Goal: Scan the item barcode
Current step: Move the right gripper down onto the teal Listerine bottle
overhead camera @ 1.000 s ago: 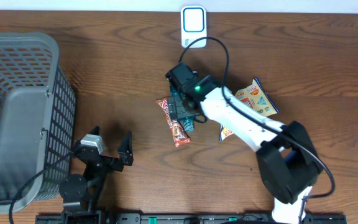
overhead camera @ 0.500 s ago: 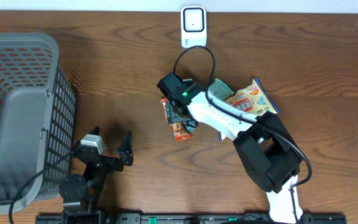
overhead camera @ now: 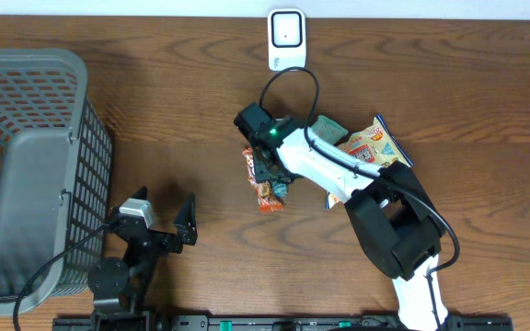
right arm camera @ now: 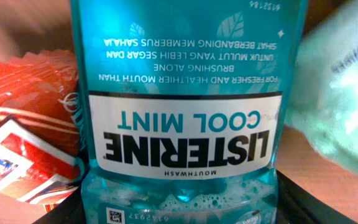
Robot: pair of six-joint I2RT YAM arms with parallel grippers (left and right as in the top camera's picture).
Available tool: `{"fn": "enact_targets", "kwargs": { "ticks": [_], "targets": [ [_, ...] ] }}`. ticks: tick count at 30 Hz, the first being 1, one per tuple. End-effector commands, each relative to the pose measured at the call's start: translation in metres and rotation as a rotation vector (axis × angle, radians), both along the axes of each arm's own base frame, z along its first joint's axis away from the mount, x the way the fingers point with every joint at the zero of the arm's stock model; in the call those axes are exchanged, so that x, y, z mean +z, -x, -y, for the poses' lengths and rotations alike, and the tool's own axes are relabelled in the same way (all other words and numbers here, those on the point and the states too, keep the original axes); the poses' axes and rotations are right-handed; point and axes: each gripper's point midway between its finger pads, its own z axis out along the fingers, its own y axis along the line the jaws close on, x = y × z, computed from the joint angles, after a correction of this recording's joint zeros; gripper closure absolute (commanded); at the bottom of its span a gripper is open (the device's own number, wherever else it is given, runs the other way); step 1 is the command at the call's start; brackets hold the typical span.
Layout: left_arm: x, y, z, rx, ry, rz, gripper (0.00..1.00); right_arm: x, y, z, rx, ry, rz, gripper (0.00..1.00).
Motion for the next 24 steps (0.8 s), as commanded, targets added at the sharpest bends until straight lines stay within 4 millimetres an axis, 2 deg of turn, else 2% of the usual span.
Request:
{"fn": "enact_targets", "kwargs": {
  "ticks": [1,6,12,18,24],
  "targets": [
    [-0.013,0.001,0.001,-0.005,0.011,-0.042,0.02,0.009,-0.003,0.005,-0.026,0.003,-0.048,0.60],
    [-0.013,0.001,0.001,-0.005,0.011,-0.042,0.02,0.037,-0.001,0.013,-0.029,0.035,-0.092,0.64],
    [-0.013,0.001,0.001,-0.005,0.011,-0.042,0.02,0.059,0.011,0.020,-0.024,0.068,-0.152,0.62],
    [-0.013,0.001,0.001,-0.005,0.011,-0.042,0.02,0.086,0.025,0.017,0.047,0.035,-0.237,0.66],
    [-0.013,0.001,0.001,-0.005,0.011,-0.042,0.02,0.111,0.021,0.020,0.062,0.024,-0.228,0.65]
  ]
}}
